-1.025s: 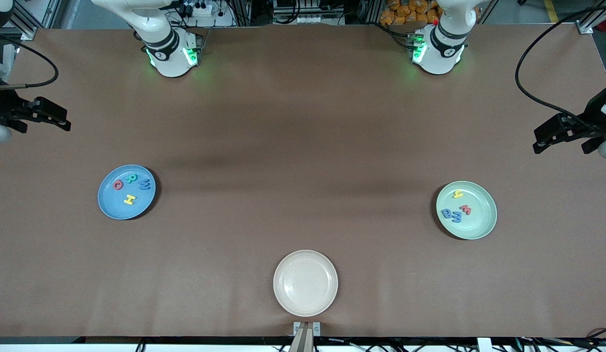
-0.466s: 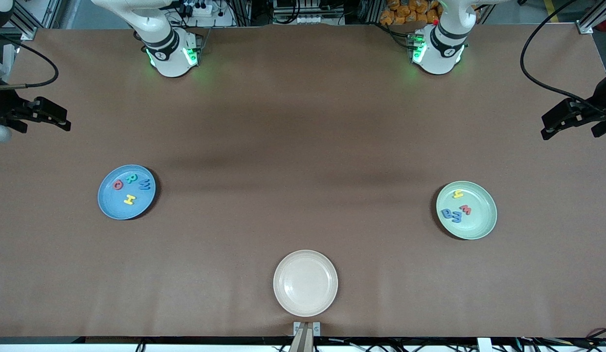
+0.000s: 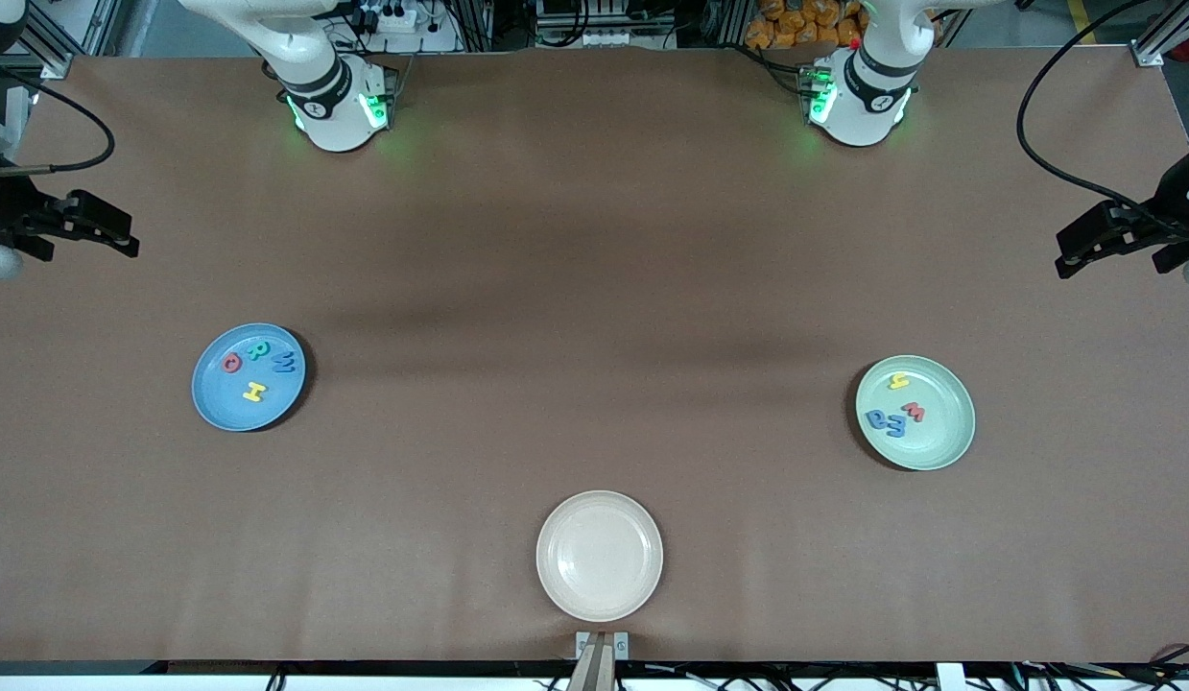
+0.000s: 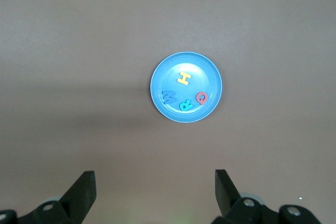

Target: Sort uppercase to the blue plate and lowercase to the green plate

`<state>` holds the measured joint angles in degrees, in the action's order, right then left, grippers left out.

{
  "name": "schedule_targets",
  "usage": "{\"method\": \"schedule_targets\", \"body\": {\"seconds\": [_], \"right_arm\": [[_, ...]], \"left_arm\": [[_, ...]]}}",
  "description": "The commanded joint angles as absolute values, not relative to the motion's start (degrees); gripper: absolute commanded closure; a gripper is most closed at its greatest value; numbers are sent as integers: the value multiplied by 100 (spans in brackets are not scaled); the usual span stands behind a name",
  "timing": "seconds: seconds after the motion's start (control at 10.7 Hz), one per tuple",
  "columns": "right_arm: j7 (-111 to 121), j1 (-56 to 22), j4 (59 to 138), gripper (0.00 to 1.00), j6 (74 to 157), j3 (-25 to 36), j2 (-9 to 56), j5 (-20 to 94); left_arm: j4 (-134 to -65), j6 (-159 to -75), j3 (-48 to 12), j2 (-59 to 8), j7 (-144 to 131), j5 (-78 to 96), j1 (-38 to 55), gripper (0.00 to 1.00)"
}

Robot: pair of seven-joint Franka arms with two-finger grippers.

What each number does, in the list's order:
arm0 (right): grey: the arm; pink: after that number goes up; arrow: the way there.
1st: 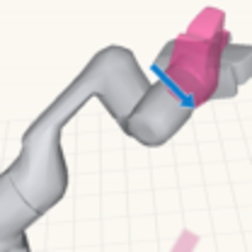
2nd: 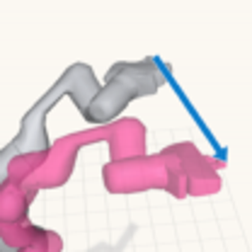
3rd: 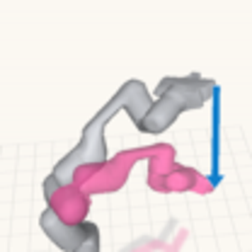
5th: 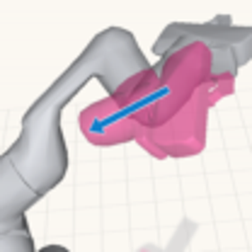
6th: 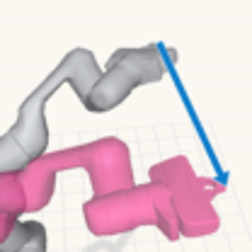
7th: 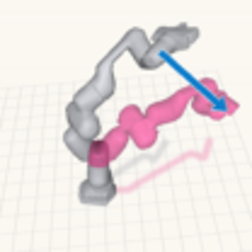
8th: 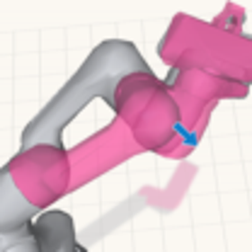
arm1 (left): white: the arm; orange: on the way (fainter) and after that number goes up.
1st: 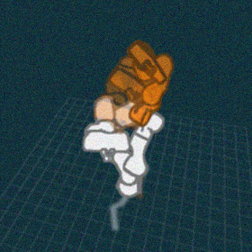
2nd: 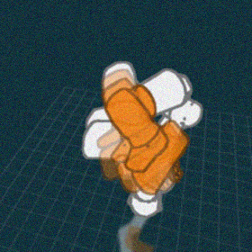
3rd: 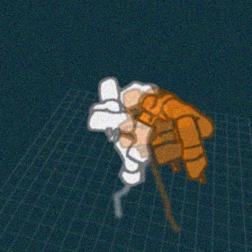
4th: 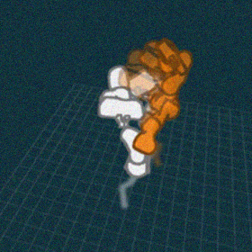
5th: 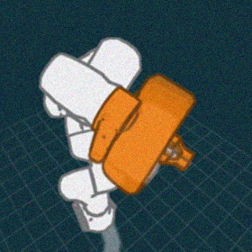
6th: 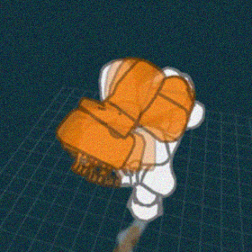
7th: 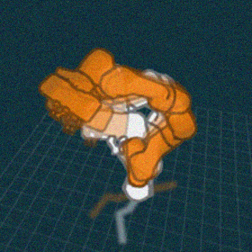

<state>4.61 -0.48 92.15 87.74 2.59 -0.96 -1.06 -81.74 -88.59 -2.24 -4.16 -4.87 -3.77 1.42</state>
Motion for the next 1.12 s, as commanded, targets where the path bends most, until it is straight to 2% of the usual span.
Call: {"method": "schedule_targets", "body": {"seconds": [0.0,1.02], "right_arm": [[501,-62,9273,0,8736,264,-211,-97],[501,-53,9264,0,8745,264,-211,-97]], "left_arm": [[-8113,-8815,-141,-430,-615,-281,202,0],[-8086,-8798,-132,-475,-650,70,158,0]]}}
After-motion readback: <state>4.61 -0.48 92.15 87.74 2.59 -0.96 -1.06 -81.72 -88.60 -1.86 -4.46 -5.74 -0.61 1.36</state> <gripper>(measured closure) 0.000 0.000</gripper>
